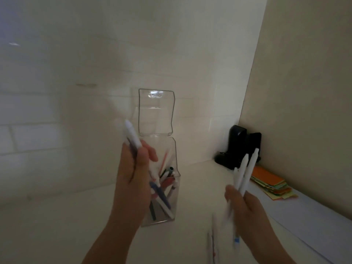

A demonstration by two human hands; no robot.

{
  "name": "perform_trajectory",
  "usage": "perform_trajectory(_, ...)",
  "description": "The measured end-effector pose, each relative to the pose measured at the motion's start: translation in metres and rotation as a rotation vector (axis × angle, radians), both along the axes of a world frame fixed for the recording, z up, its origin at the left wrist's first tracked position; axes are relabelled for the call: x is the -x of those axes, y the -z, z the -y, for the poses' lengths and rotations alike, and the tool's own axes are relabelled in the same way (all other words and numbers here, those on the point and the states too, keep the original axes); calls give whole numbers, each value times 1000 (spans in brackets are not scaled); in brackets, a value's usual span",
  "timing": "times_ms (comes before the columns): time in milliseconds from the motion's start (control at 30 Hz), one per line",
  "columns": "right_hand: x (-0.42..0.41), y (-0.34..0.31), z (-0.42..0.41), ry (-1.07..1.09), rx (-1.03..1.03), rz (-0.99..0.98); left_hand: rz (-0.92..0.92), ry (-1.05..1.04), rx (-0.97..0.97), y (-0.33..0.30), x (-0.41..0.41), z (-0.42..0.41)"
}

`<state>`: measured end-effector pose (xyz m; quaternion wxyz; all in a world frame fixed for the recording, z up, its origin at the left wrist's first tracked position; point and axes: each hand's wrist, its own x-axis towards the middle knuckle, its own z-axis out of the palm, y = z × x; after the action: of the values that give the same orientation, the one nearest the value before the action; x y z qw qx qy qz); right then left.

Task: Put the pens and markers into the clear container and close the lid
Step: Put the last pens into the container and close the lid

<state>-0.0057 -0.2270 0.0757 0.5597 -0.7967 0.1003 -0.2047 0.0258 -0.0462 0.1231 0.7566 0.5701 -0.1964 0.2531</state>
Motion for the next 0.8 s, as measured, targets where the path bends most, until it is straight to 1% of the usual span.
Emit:
perform_trajectory(67,-12,-23,-17,-77,57,136,47,-97,-236,-13,-19,-7)
perform_trajectory(133,-31,-45,-33,-146,102,239,45,-171,-446,-19,-43,-10)
perform_trajectory(200,-52,-60,-47,-189,123,275,22,-242,-617,-16,-65,-12)
perform_trajectory(267,-73,-66,-58,-204,134,286,11,-287,-731,-12,-80,-13)
perform_trajectory(367,-96,-61,-70,-201,184,245,-57,-281,-755,-6,-94,-12)
perform_trajectory(433,-107,-55,-72,-201,219,151,-88,-280,-754,-7,-97,-11)
perform_trajectory(500,-112,-50,-72,-212,241,60,-77,-233,-738,-8,-98,-11)
perform_trajectory(533,-113,-49,-72,-210,271,45,-62,-210,-732,-8,-99,-11)
perform_trajectory(600,-113,-49,-71,-193,335,76,-16,-208,-741,-6,-99,-13)
perform_trajectory(733,-110,-52,-68,-150,330,182,89,-291,-767,1,-93,-18)
perform_trajectory(800,-110,-51,-69,-149,387,208,113,-331,-699,9,-86,-21)
